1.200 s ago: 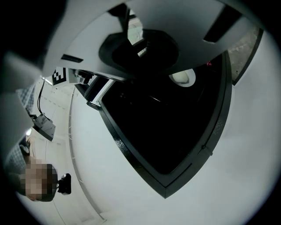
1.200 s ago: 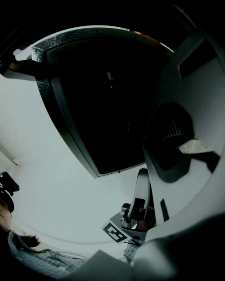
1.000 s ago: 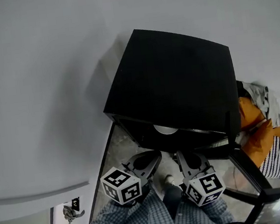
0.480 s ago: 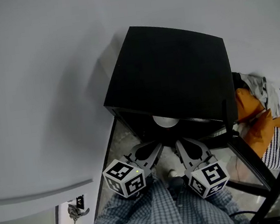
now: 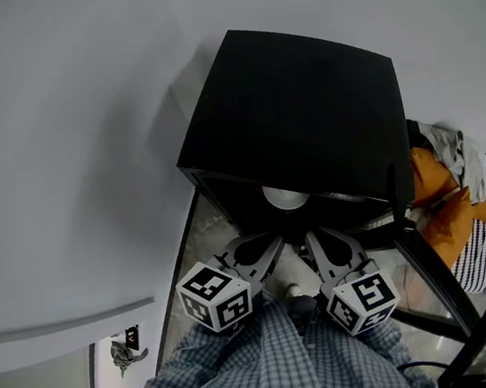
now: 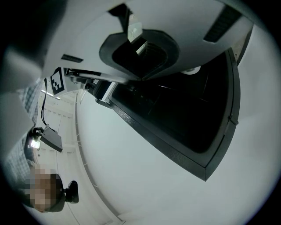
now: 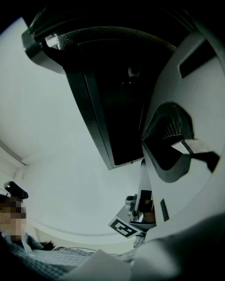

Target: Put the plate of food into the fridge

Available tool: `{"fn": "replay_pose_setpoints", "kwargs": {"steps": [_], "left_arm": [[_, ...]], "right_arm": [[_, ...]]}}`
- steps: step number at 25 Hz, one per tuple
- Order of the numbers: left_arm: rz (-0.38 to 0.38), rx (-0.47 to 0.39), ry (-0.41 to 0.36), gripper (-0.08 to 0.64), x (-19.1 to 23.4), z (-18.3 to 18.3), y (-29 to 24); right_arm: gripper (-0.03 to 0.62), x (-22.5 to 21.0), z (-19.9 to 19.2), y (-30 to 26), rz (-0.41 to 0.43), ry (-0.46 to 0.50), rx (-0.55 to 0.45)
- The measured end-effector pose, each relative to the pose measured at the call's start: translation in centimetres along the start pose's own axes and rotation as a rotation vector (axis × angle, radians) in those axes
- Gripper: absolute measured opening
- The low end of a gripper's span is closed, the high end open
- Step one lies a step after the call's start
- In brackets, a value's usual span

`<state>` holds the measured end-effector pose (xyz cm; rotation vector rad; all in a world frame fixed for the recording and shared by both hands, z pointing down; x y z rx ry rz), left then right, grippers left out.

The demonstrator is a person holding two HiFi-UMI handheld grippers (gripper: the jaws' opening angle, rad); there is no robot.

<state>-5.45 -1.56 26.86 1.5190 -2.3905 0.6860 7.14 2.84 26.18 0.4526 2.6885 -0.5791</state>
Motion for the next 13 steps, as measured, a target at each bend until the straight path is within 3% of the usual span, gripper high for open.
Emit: {"fn": "replay_pose_setpoints", "kwargs": {"steps": [13], "left_arm": [[-0.012, 0.017, -0.011, 0.006, -0.44, -0.58, -0.12]], "right_arm": [[0.006, 0.61, -0.43, -0.04, 0.032, -0.026, -0.006]]}}
Point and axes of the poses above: the fingertips, and each gripper's own axes: y backward along the fingers, x to its left, z out of its top, the point moved 6 cm from there along y, backward along the fingers, and after that the axes turned 7 degrees about -y, right-handed, at the moved point
